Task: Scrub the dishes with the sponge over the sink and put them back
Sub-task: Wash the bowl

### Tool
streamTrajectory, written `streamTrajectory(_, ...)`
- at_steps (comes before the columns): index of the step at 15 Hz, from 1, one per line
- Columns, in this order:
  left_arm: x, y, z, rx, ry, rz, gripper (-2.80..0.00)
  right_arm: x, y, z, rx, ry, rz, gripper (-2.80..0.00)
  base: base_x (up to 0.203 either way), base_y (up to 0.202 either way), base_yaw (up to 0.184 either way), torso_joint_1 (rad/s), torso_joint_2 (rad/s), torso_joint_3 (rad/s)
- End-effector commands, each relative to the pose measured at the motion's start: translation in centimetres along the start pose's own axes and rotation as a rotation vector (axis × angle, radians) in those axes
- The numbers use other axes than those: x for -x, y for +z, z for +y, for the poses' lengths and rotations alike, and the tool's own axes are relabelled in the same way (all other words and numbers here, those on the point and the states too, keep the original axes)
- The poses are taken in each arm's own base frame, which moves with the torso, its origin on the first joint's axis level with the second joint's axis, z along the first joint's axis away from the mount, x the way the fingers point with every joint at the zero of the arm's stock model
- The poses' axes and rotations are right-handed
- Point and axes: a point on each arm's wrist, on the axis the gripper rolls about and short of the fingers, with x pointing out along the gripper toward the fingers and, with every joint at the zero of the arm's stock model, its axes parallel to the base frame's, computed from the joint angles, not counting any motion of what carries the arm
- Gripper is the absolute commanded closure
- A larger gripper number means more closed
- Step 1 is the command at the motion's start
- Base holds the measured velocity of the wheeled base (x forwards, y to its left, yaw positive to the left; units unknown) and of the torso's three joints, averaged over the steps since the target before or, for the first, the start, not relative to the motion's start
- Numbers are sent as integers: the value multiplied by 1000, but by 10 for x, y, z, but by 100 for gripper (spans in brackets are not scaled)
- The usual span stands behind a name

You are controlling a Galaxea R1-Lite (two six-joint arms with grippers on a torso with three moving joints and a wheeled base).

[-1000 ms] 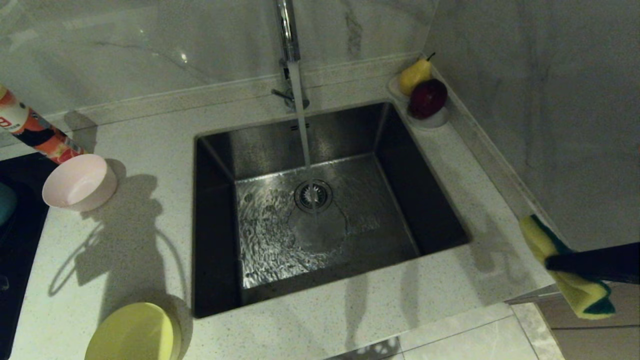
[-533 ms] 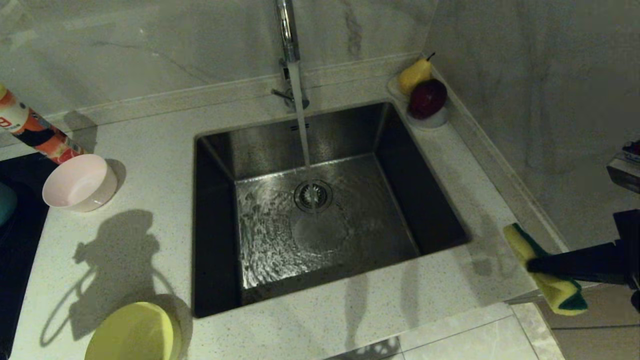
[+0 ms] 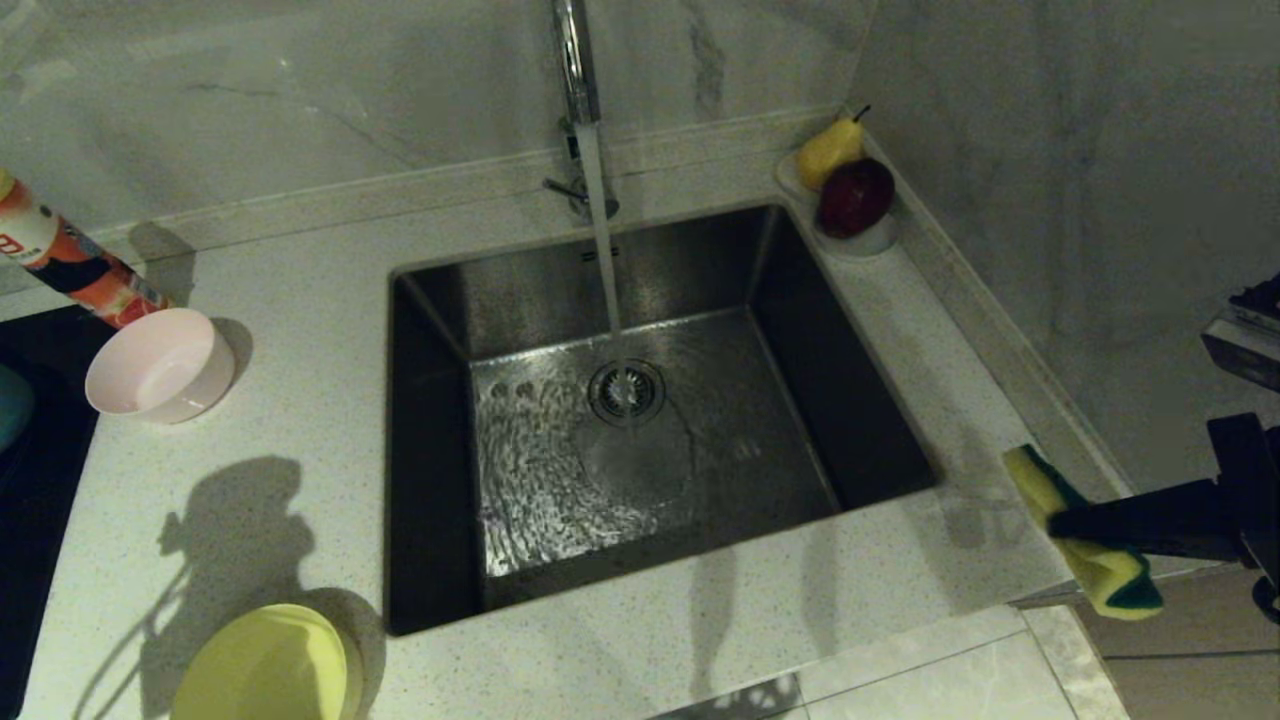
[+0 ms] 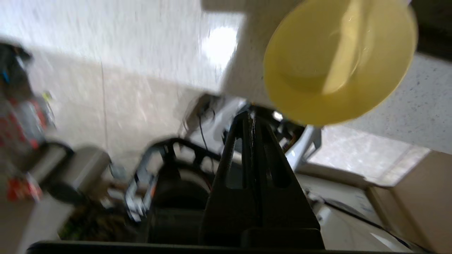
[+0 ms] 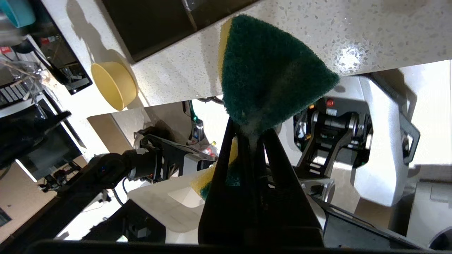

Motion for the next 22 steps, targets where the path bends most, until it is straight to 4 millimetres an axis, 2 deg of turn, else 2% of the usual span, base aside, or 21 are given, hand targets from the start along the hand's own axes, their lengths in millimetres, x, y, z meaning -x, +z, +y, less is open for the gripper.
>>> streamTrajectory(1, -4, 3, 0, -62, 1, 4, 0, 10, -5, 2, 18, 16, -21, 0, 0, 0, 0, 0, 0, 0)
streamTrajectory(4, -2, 6, -1, -185, 0, -2, 0, 11, -4, 4, 31, 23, -30, 0, 0, 0, 0, 0, 0, 0)
streamTrajectory(8, -9, 8, 0, -197, 9, 43, 0, 0, -3, -5, 11, 9, -13, 0, 0, 0, 0, 0, 0, 0)
streamTrajectory(9, -12, 8, 0, -204, 5, 58, -280, -4, -2, -9, 6, 10, -28, 0, 0, 0, 0, 0, 0, 0)
streamTrajectory(12, -18, 12, -1, -213, -26, 80, -280, -14, -2, -17, 2, 33, -35, 0, 0, 0, 0, 0, 0, 0)
streamTrajectory(17, -20, 10, -1, -255, -66, 86, -280, -12, 6, -10, 14, 54, -50, 0, 0, 0, 0, 0, 0, 0)
streamTrajectory(22, -23, 5, 0, -395, -87, 97, -280, -15, 8, -12, 8, 47, -46, 0, 0, 0, 0, 0, 0, 0)
